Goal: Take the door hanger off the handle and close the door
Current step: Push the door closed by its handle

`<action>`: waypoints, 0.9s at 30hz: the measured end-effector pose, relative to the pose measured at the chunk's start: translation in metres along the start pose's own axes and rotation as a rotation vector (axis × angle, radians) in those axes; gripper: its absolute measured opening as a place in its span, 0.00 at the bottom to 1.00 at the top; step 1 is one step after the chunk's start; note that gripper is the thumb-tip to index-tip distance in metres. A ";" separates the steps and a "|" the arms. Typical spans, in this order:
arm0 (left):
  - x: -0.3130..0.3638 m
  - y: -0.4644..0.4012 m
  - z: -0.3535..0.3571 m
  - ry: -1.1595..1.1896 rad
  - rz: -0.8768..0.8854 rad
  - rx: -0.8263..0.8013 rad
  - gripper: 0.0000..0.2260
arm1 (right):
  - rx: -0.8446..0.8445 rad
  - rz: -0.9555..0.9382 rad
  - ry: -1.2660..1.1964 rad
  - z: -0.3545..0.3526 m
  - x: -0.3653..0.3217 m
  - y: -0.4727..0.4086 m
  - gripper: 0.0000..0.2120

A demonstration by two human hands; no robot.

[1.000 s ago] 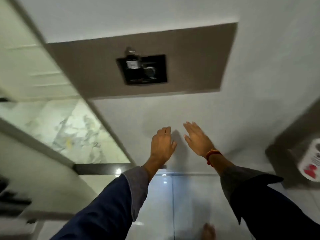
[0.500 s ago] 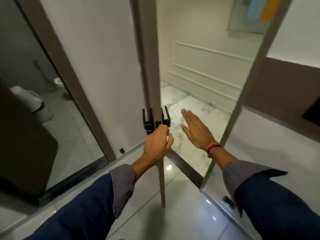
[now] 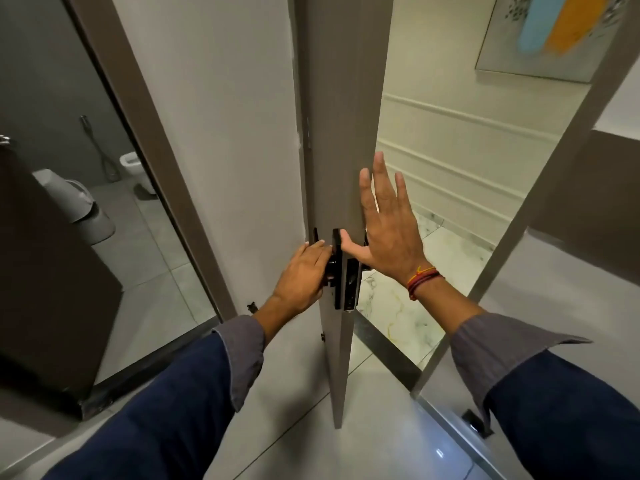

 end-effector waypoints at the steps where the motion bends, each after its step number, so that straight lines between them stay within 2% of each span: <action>1: 0.003 -0.004 0.001 -0.012 0.029 0.004 0.35 | 0.000 0.001 0.028 0.000 0.005 0.001 0.54; 11: 0.069 -0.052 0.021 0.133 0.250 0.045 0.32 | -0.012 0.065 0.179 -0.016 0.092 0.034 0.53; 17: 0.116 -0.100 0.038 0.170 0.392 0.091 0.29 | -0.060 0.149 0.399 -0.038 0.160 0.057 0.49; 23: 0.168 -0.157 0.055 0.203 0.400 0.081 0.29 | -0.158 0.192 0.640 -0.047 0.222 0.070 0.48; 27: 0.209 -0.206 0.083 0.316 0.385 0.045 0.34 | -0.249 0.278 0.819 -0.049 0.284 0.083 0.49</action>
Point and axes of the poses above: each hand's wrist, its own y-axis away from the middle knuckle, its own z-axis out of the palm, x = y × z, the point moved 9 cm from there along -y, towards the middle knuckle, and after that the axes turned 3 degrees about -y, right-handed, at the moved point
